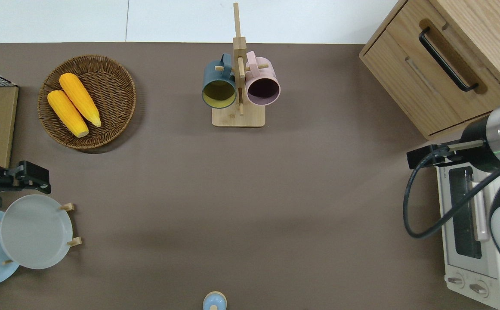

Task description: Pick gray plate from low plate rack and place it on table with left arm

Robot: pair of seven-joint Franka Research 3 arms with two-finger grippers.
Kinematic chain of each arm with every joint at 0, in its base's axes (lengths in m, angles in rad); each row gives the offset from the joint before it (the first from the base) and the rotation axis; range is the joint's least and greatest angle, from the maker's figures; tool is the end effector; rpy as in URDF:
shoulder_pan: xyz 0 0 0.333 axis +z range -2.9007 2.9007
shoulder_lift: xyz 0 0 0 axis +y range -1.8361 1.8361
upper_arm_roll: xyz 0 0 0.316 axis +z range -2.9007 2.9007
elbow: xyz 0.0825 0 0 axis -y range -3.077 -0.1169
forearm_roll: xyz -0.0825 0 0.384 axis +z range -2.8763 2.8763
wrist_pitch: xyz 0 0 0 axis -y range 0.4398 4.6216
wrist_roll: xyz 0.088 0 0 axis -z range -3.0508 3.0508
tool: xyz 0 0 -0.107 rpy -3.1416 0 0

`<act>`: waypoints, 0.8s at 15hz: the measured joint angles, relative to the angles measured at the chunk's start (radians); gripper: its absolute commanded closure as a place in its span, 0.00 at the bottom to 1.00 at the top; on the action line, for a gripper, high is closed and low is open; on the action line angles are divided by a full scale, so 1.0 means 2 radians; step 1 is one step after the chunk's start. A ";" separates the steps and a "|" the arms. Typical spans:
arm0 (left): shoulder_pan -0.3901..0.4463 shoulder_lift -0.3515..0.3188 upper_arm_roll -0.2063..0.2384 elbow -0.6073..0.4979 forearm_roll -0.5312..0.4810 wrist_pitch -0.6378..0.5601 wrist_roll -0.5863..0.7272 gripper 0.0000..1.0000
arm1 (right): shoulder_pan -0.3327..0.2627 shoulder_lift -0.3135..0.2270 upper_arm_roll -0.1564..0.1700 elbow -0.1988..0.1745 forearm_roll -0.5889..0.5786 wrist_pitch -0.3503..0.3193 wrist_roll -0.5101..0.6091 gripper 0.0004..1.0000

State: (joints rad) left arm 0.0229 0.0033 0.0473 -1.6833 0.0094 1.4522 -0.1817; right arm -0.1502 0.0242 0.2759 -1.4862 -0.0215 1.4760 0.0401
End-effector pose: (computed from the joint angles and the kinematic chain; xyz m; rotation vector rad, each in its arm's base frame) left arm 0.5339 0.0386 0.5618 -3.0732 -0.3892 0.3633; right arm 0.5486 0.0647 0.6430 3.1209 0.1311 -0.0502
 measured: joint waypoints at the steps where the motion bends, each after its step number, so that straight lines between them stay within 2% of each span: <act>1: 0.000 0.000 0.000 0.000 0.000 0.000 0.000 0.01 | 0.000 0.000 0.000 0.000 0.000 0.000 0.000 0.02; 8: 0.000 0.001 -0.001 -0.001 0.009 0.006 -0.024 0.01 | 0.000 0.000 0.000 0.000 0.000 0.000 0.000 0.02; 12: 0.000 0.007 0.000 -0.018 0.063 0.008 -0.026 0.01 | 0.000 0.000 0.000 0.000 0.000 0.000 0.000 0.02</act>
State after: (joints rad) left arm 0.0230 0.0169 0.0467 -1.7193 0.1355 1.4679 -0.2334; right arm -0.1502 0.0241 0.2759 -1.4862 -0.0215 1.4760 0.0401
